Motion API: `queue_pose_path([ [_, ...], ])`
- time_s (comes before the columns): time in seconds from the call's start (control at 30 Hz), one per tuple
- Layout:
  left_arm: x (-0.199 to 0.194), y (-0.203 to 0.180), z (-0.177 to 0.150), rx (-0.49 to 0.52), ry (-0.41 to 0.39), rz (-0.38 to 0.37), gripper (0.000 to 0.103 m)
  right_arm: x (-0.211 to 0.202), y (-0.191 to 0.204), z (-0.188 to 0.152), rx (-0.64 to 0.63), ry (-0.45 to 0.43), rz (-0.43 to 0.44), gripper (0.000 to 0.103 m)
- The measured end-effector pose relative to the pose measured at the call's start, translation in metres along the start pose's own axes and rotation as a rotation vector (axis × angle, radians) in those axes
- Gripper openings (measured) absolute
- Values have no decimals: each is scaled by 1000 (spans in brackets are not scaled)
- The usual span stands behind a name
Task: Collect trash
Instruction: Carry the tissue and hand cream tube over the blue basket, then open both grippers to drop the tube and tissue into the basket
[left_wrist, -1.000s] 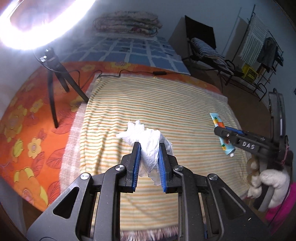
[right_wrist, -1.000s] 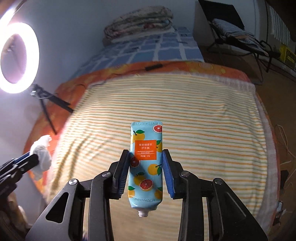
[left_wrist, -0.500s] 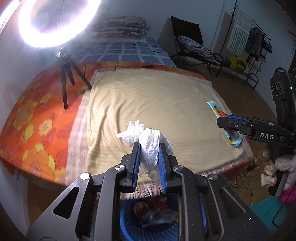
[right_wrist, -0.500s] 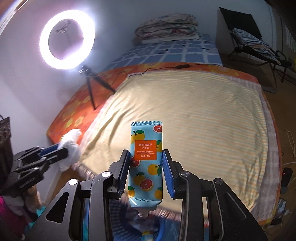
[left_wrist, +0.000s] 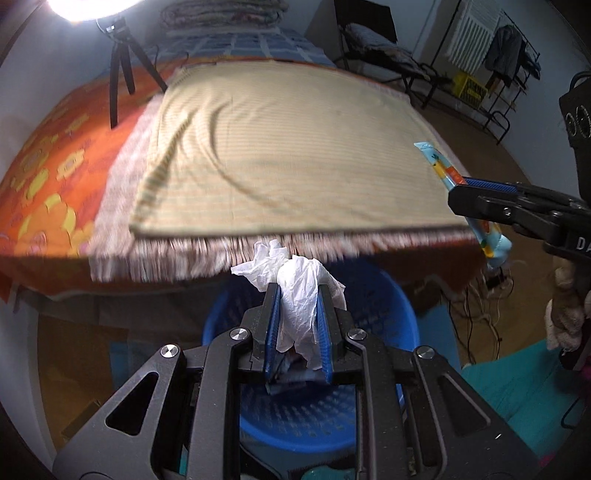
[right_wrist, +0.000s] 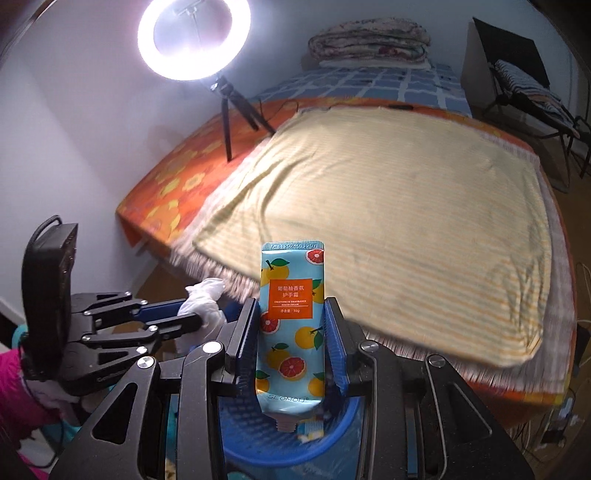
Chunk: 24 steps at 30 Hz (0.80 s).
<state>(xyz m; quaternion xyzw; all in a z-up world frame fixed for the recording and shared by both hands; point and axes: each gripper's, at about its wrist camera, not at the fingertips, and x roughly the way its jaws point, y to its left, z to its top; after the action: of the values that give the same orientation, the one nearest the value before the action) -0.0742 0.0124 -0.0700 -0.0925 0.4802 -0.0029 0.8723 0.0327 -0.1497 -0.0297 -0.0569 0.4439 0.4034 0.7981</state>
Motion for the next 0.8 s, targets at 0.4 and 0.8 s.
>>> queue_pose_path([
  [0.4, 23, -8, -46, 10, 80, 1, 18, 21, -1, -58, 3, 91, -5, 33],
  [0.8, 31, -8, -46, 8, 90, 16, 18, 39, 8, -68, -23, 133, -5, 34],
])
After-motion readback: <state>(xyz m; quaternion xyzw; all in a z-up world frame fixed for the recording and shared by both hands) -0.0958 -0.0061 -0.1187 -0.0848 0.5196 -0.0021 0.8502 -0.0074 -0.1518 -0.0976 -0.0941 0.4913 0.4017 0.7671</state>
